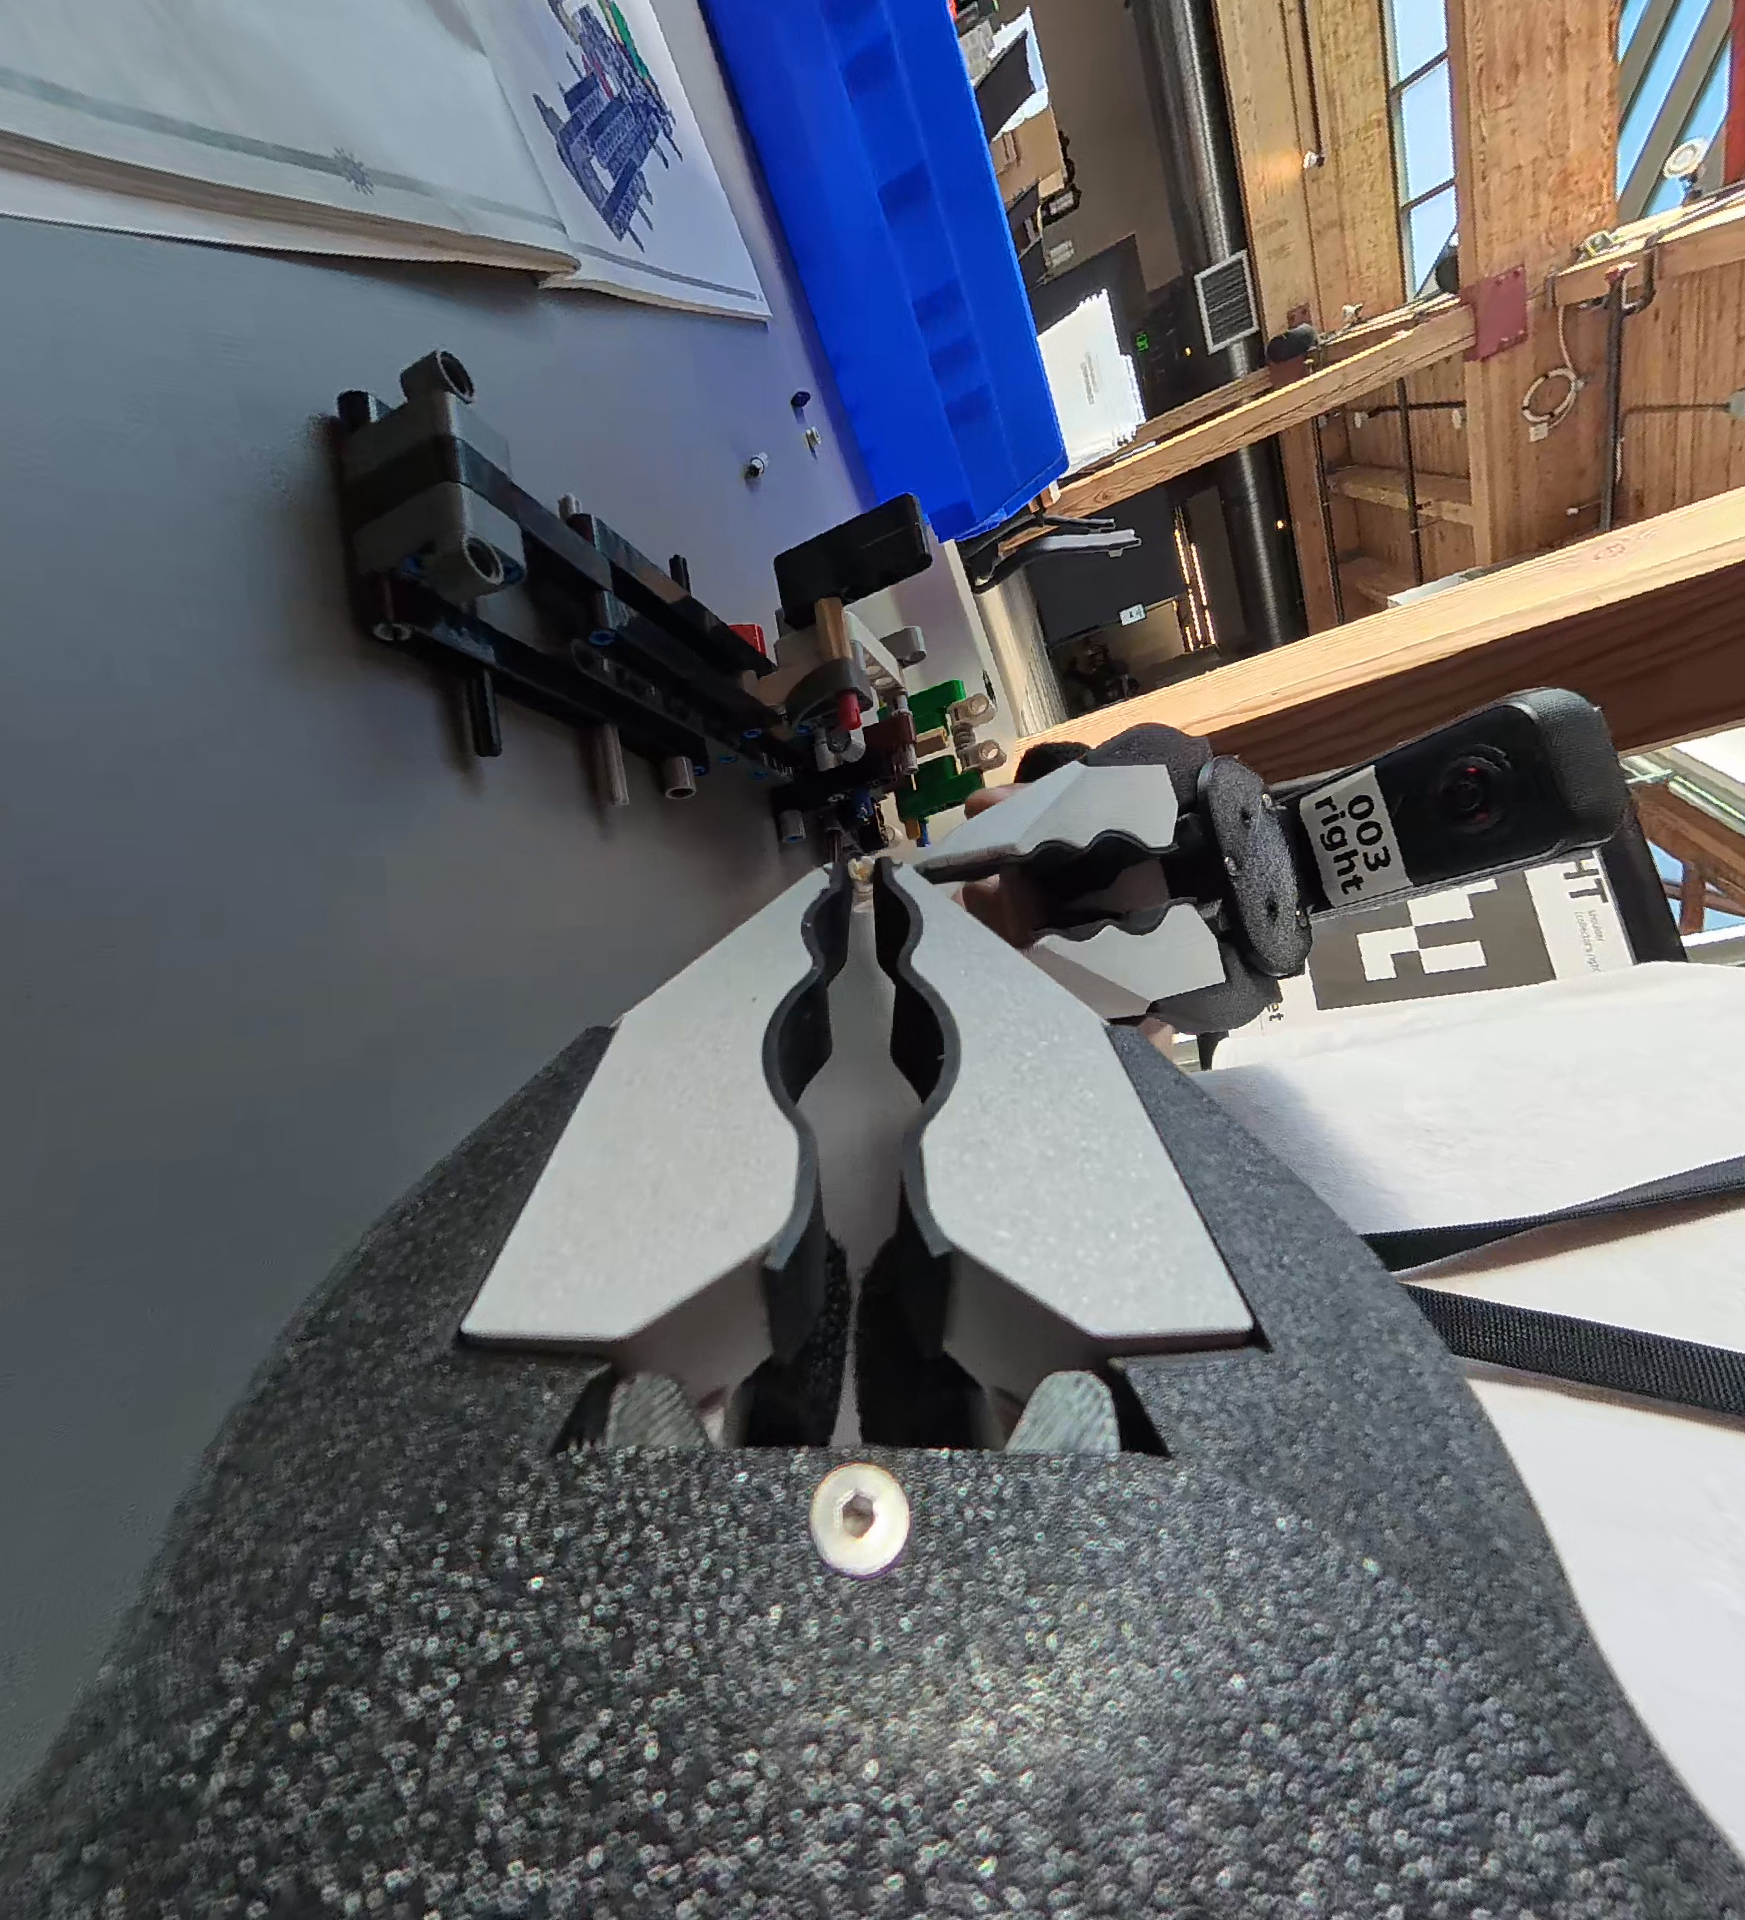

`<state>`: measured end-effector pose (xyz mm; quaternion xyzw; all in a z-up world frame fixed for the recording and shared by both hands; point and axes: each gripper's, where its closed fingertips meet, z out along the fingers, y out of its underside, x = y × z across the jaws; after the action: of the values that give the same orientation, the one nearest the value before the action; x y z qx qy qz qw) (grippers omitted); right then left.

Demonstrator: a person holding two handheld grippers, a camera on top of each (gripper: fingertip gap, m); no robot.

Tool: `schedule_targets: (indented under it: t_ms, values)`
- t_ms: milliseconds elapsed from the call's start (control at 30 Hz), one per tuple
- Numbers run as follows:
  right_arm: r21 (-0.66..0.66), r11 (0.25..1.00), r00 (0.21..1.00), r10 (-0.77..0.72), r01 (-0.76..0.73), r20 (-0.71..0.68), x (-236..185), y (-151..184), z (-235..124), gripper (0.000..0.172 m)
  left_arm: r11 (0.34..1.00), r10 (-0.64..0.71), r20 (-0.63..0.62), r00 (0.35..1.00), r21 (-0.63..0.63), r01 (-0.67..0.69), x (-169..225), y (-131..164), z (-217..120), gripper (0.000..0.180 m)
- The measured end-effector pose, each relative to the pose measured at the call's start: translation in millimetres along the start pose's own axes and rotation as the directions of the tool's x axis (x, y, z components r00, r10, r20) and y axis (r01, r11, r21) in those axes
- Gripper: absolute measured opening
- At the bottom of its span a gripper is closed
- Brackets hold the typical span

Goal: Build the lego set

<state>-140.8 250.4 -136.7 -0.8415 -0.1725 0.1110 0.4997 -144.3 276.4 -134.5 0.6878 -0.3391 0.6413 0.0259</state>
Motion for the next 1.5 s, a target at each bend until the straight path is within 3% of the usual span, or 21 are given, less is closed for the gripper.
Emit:
schedule_targets:
  t_ms: [200, 500, 867, 967, 1067, 1133, 1167, 1267, 1333, 1500]
  values:
    - [-0.120, 0.992, 0.999, -0.030, 0.034, 0.042, -18.5, 35.0, 4.1, 0.017, 1.000, -0.007, 0.040, 0.999, -0.005, 0.007, -10.1, 6.0, -3.7, 0.002]
    - [0.041, 0.998, 0.999, 0.043, -0.043, -0.006, -3.9, -1.2, 7.2, 0.017, 0.999, -0.050, -0.037, 0.998, -0.018, 0.050, 3.5, 11.3, 5.5, 0.002]
    - [0.052, 0.998, 0.999, 0.046, -0.044, -0.027, 1.0, 3.4, 4.2, 0.006, 0.997, -0.064, -0.073, 0.995, -0.045, 0.061, 10.4, 15.6, 17.2, 0.002]
    - [0.056, 0.996, 0.997, 0.076, -0.075, -0.018, 1.5, 5.1, 0.9, 0.006, 0.998, -0.008, -0.062, 0.998, -0.061, 0.004, 11.5, 17.5, 19.4, 0.003]
    - [0.044, 0.993, 0.993, 0.107, -0.105, -0.051, 9.8, 11.2, -4.9, 0.006, 0.985, 0.154, 0.001, 0.988, -0.083, -0.153, 8.9, 15.8, 14.5, 0.013]
    - [0.021, 0.993, 0.990, 0.118, -0.117, -0.071, 13.9, 17.8, -9.4, 0.006, 0.925, 0.360, 0.051, 0.932, -0.152, -0.349, 6.6, 20.5, 10.0, 0.013]
    - [0.009, 0.993, 0.990, 0.120, -0.119, -0.071, 13.7, 20.7, -11.4, 0.006, 0.863, 0.481, 0.079, 0.873, -0.218, -0.455, 2.3, 25.8, 8.5, 0.013]
    - [-0.043, 0.994, 0.993, 0.102, -0.105, -0.067, 9.8, 30.9, -14.4, 0.006, 0.586, 0.779, 0.070, 0.623, -0.437, -0.683, -13.3, 43.3, 7.1, 0.016]
    - [-0.068, 0.994, 0.994, 0.079, -0.084, -0.070, 7.7, 36.7, -14.9, 0.006, 0.460, 0.851, 0.011, 0.525, -0.497, -0.736, -16.4, 49.1, 10.8, 0.018]
    - [-0.064, 0.994, 0.994, 0.089, -0.093, -0.068, 7.1, 38.9, -16.6, 0.006, 0.316, 0.886, -0.112, 0.450, -0.567, -0.761, -26.9, 52.3, 17.4, 0.021]
